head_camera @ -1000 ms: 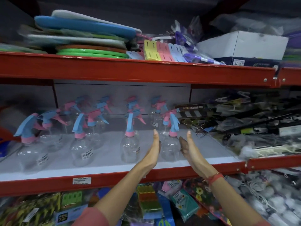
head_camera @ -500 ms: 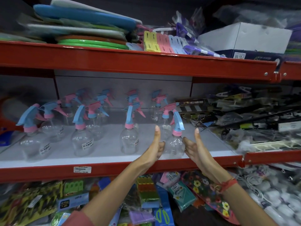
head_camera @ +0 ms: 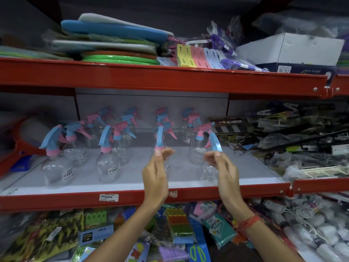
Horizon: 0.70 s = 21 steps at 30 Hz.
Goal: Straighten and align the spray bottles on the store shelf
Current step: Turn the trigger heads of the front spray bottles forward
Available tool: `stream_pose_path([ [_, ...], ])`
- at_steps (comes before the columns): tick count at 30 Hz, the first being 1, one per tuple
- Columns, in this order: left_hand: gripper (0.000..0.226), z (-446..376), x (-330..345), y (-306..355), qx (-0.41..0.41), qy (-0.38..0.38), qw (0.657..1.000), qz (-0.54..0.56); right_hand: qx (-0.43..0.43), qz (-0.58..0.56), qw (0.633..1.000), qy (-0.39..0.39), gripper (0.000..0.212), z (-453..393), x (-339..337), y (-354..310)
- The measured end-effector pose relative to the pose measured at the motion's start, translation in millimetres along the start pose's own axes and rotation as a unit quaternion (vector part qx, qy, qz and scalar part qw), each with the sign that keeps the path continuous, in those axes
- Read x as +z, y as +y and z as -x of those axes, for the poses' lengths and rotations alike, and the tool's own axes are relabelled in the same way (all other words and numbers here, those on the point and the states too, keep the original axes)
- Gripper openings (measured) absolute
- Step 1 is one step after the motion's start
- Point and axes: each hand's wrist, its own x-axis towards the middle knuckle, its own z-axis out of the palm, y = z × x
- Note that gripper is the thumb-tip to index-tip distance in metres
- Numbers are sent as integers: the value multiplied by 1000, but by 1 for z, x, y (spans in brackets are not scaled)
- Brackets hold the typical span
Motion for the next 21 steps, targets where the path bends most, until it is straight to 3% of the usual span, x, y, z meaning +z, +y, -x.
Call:
stream_pose_path([
  [3,51,-13,-17,-7,-12,57,998,-29,62,-22,993,-103,43,-9,34,6],
  [7,91,-33,-29,-20,-230,-26,973,1,204,-37,956,-209,78,-16,69,21],
  [13,137,-50,-47,-35,-326,-104,939,44,266,-71,930,-242,78,-25,89,22],
  [21,109,-39,-65,-20,-337,-157,927,48,296,-76,913,-268,95,-14,78,15],
])
